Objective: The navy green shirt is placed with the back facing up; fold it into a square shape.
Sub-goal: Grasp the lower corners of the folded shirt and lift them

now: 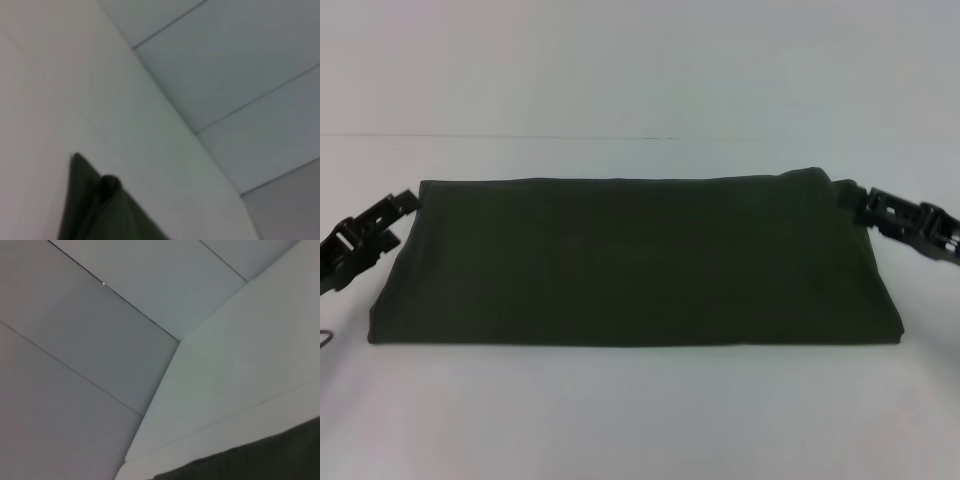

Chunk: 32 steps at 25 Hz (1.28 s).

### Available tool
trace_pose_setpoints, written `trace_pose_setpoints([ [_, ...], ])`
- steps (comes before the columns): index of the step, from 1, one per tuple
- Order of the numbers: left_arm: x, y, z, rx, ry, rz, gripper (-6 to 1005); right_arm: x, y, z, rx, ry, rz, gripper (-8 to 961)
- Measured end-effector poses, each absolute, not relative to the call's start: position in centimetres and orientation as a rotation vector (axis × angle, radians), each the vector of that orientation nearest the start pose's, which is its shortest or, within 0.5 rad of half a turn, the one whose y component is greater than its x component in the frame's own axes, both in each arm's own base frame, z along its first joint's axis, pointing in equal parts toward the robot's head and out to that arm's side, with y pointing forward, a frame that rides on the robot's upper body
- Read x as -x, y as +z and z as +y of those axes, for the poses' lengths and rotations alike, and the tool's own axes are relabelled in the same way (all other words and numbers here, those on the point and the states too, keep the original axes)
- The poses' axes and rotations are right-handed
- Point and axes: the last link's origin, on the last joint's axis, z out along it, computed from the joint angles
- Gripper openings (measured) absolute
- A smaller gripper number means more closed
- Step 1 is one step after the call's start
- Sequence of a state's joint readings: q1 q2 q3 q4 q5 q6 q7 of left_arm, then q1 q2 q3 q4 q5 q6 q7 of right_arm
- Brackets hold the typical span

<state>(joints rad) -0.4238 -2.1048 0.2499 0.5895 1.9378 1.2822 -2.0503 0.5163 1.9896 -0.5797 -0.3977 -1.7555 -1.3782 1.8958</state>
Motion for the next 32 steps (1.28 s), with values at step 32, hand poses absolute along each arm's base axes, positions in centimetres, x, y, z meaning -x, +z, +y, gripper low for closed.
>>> trace_pose_setpoints([
  [32,37.2,8.9,32.0,1.729,-0.669,-1.858,894,-29.6,2.7,33.7,2.437,0.764,1.384,826],
])
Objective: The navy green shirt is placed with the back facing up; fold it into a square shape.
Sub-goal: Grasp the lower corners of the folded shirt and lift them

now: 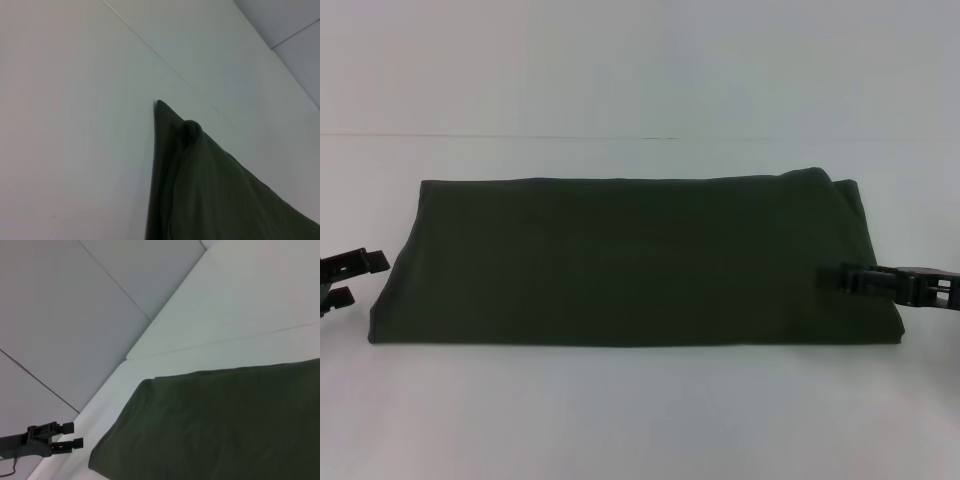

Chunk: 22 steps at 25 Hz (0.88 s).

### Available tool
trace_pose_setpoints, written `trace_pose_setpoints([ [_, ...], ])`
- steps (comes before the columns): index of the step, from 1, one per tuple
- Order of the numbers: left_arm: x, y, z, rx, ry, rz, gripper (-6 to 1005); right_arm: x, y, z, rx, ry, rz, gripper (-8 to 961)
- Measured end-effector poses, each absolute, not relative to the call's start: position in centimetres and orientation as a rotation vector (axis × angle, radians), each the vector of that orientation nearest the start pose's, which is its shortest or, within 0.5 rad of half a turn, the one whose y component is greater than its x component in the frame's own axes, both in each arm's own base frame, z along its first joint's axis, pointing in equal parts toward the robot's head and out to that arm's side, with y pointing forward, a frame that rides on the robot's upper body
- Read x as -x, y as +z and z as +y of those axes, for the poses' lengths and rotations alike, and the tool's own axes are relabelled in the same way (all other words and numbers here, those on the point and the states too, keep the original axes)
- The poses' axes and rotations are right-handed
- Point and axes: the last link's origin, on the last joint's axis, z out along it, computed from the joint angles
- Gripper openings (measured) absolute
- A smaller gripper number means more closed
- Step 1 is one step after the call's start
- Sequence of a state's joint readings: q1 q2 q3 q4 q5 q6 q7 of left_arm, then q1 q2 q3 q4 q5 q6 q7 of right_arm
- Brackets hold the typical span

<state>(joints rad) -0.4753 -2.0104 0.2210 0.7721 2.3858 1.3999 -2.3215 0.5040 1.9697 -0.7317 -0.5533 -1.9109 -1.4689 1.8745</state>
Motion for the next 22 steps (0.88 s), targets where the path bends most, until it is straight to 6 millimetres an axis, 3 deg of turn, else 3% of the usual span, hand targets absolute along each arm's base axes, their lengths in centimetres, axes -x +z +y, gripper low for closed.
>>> trace_pose_setpoints([
  [7,37.2,7.8,31.9,1.78,-0.614,-1.854,893,-29.3,2.4,34.1,2.457,0.739,1.371,825],
  [17,38.2,7.7,31.9,1.751,-0.555,-1.817,891,-29.0,2.3,34.3,2.464,0.739,1.365,825],
  [22,37.8,6.6,32.0,1.792,-0.555,-1.835,890,-29.0,2.3,34.3,2.466,0.741,1.364,825],
])
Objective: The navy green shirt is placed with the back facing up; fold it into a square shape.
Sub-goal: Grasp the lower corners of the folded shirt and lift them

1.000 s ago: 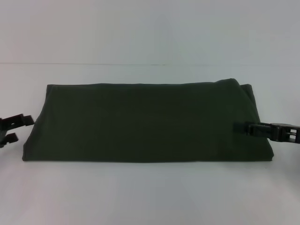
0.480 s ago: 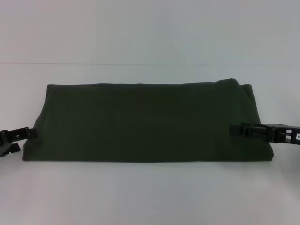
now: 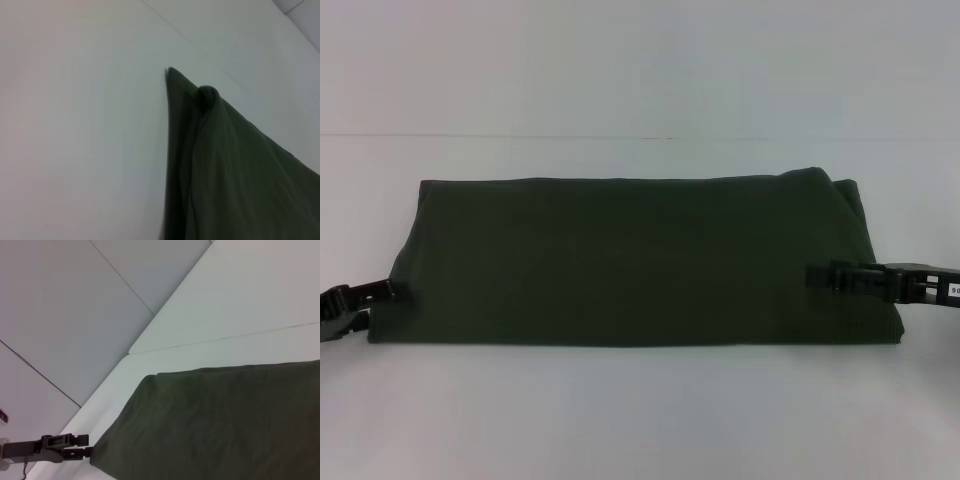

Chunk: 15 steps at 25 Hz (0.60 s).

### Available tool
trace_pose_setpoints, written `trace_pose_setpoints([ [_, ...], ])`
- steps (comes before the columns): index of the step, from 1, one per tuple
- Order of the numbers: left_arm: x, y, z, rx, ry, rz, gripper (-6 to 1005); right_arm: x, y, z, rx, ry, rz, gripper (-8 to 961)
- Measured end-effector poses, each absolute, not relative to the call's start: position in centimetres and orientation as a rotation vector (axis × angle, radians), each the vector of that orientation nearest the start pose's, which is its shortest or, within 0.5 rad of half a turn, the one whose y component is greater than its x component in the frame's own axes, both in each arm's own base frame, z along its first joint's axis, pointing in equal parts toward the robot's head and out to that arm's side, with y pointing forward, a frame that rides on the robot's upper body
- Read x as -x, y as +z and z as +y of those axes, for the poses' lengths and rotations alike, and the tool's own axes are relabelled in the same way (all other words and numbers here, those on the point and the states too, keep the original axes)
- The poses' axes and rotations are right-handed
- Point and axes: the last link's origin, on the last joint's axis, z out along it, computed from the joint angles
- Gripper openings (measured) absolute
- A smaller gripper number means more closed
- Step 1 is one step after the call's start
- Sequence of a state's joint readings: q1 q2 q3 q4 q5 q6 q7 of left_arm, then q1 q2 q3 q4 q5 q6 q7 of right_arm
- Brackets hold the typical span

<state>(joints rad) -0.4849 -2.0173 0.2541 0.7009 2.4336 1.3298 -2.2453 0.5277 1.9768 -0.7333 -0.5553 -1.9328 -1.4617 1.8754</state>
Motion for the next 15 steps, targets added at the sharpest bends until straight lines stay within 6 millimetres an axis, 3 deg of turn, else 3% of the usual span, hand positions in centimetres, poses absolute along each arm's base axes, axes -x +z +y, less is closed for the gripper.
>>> trace_pose_setpoints([
  [15,37.15,5.98,32.04,1.848,-0.538,-1.841,888,-28.83,2.1,34.16,2.474,0.748,1.366,825],
])
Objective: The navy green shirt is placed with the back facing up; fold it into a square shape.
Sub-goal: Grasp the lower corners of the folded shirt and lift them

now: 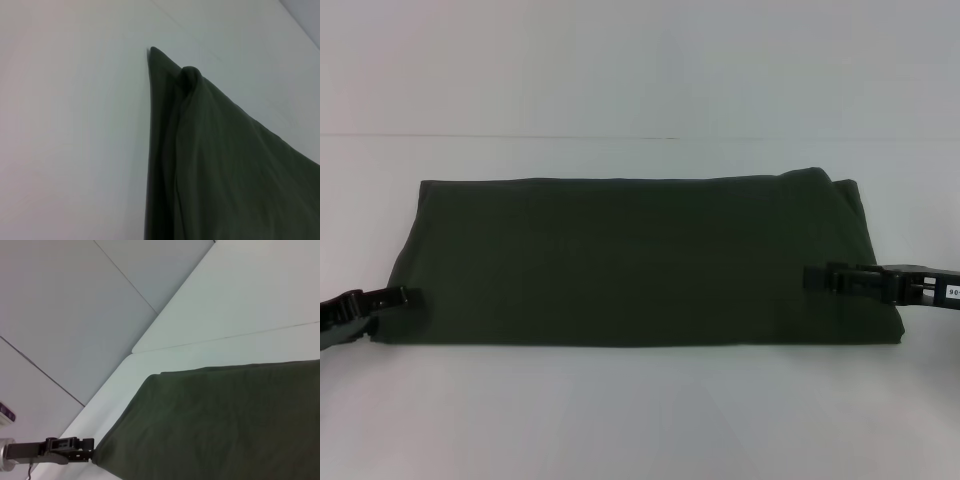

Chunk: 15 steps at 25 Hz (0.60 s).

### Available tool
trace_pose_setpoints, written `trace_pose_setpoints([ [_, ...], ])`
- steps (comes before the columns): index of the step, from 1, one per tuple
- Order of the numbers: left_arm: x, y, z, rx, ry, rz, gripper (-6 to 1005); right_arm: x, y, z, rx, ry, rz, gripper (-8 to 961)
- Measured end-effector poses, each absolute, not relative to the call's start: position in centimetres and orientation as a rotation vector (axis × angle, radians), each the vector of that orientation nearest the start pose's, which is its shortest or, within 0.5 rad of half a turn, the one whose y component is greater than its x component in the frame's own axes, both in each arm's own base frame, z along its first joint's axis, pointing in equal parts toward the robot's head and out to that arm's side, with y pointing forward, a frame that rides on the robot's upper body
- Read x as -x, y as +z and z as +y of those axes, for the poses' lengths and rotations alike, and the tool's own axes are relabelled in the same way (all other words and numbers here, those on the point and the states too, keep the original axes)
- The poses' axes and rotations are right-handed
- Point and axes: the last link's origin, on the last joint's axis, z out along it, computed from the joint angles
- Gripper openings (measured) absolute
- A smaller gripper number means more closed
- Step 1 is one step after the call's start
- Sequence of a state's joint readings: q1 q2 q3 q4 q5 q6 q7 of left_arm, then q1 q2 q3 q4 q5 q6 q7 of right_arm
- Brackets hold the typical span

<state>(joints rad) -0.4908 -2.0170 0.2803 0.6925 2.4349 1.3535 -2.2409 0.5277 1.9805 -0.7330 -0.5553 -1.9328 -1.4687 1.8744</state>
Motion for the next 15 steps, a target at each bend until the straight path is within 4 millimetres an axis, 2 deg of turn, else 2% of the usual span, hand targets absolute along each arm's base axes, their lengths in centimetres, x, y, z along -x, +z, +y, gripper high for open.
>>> trace_pose_setpoints([
  [4,37.09,5.71,32.22,1.88,-0.471,-1.819,887,-28.81,2.14,34.15,2.473,0.752,1.368,825],
  [7,37.14,5.49,32.48,1.89,-0.408,-1.8,791,-28.79,2.14,34.13,2.474,0.753,1.368,825],
  [15,37.14,5.58,32.64,1.892,-0.399,-1.79,488,-28.73,2.09,34.06,2.479,0.758,1.37,826],
])
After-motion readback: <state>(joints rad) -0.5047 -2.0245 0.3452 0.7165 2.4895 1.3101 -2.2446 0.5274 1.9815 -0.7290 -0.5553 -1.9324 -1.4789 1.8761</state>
